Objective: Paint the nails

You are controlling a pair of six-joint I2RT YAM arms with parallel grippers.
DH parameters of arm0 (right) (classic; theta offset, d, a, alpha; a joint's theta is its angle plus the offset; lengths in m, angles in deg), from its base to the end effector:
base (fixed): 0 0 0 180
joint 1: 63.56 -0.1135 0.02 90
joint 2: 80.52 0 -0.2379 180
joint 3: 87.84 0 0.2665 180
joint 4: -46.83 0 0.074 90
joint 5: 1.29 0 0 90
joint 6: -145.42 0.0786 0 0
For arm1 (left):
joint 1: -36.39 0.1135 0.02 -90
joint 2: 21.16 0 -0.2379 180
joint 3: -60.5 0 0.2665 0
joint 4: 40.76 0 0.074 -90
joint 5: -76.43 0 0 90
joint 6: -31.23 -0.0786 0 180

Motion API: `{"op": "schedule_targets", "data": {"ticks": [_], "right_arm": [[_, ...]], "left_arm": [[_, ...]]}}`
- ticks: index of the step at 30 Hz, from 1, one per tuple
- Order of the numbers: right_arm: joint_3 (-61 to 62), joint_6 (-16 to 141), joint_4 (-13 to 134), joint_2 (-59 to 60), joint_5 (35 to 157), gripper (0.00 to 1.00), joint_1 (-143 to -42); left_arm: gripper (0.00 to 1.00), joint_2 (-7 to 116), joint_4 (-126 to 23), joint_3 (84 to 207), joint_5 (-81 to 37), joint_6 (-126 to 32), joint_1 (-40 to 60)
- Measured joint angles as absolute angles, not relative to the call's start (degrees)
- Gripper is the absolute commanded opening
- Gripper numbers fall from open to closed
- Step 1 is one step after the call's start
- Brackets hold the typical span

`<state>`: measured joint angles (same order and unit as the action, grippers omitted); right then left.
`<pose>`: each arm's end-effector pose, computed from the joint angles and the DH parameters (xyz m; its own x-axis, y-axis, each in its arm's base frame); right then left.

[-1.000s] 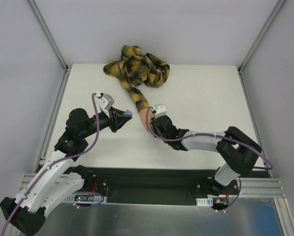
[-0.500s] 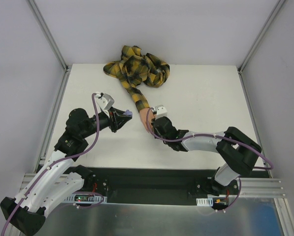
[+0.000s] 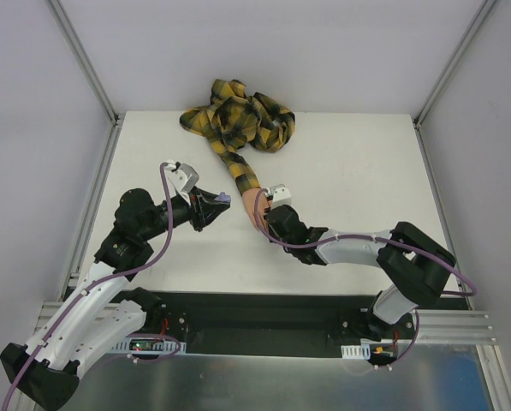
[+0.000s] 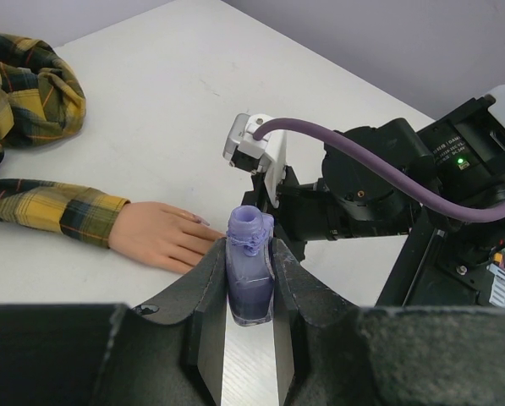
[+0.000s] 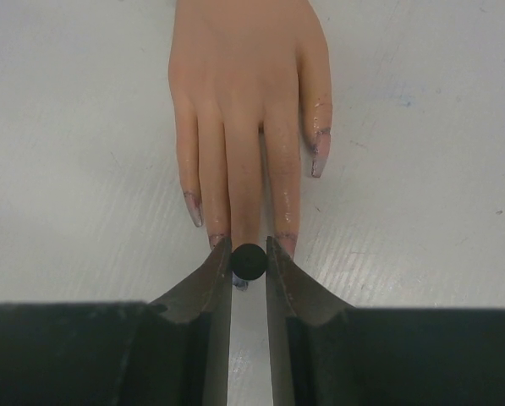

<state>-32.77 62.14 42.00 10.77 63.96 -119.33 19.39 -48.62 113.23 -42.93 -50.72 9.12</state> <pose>0.2322 0.2828 0.1181 -0.3553 -0.3333 -0.8733 -0.5117 0.8512 -0.1167 0.1973 -0.1451 0.3351 -0.0505 -0.1113 -0.9925 0.8351 0.5404 -0.1031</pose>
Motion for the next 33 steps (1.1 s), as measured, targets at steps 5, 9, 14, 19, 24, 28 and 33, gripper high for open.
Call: {"op": "schedule_targets", "data": {"ticks": [5,9,14,19,24,28,33], "right_arm": [[-32.77,62.16,42.08,10.77,63.87,0.0,-119.3],[-32.77,62.03,42.06,10.77,63.91,0.0,-119.3],[-32.75,61.77,42.02,10.79,64.28,0.0,-119.15],[-32.46,61.09,41.58,11.05,65.2,0.0,-118.6],[-31.81,60.61,41.12,11.4,65.75,0.01,-118.39],[-31.44,60.32,40.88,11.84,66.29,0.01,-118.28],[-31.33,60.26,40.69,12.01,66.71,0.01,-118.21]], "left_arm": [[0.0,19.39,-48.62,113.23,-43.09,-50.72,9.12],[0.0,19.39,-48.6,113.23,-43.09,-50.72,9.12],[0.0,19.39,-48.6,113.23,-43.11,-50.72,9.12],[0.0,19.41,-48.62,113.23,-43.11,-50.72,9.12],[0.0,19.66,-48.6,113.25,-43.11,-50.72,9.12],[0.0,19.79,-48.6,113.25,-43.11,-50.7,9.12],[0.0,19.76,-48.62,113.25,-43.11,-50.72,9.12]]}}
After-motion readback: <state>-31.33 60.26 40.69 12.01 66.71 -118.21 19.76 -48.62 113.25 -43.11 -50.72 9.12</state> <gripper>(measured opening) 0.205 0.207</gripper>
